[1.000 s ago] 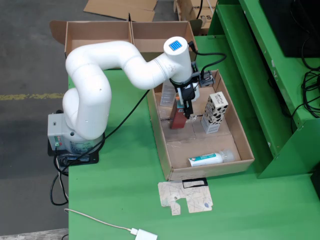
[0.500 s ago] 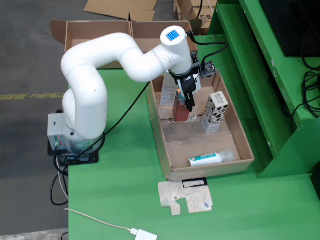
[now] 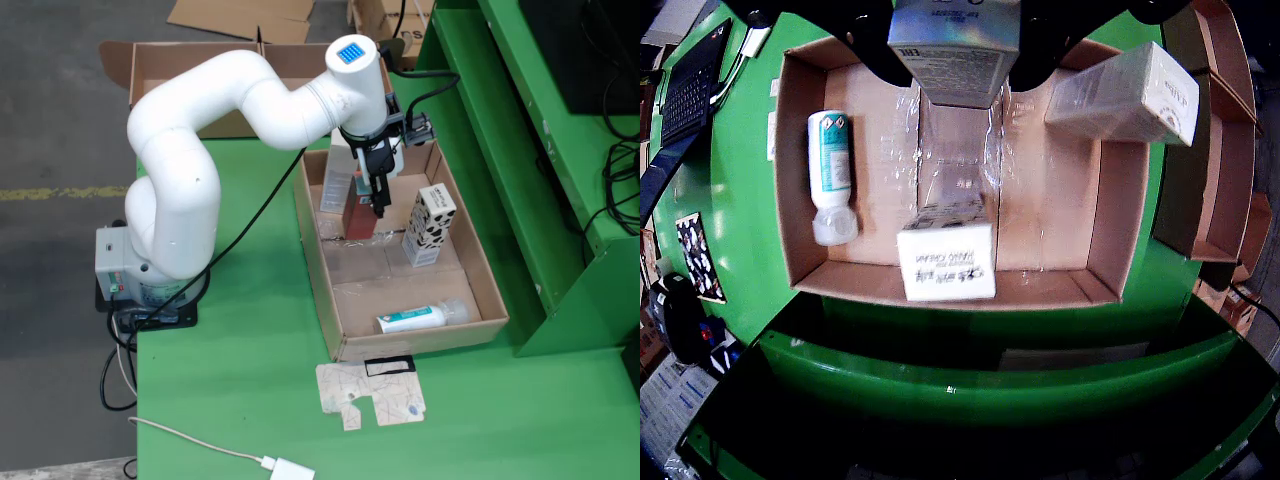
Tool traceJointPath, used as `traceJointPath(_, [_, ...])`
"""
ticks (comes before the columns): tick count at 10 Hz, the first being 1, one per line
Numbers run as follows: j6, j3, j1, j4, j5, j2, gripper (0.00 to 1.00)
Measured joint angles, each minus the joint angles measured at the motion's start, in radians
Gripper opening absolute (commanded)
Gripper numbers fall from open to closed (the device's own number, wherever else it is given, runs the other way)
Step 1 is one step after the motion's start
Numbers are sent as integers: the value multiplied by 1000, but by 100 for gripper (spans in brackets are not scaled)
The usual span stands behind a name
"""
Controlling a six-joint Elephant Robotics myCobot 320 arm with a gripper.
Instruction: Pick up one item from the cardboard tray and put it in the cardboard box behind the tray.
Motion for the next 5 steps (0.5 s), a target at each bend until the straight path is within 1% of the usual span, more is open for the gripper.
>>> traceJointPath(5, [15,219,21,-221,-23,-58,0])
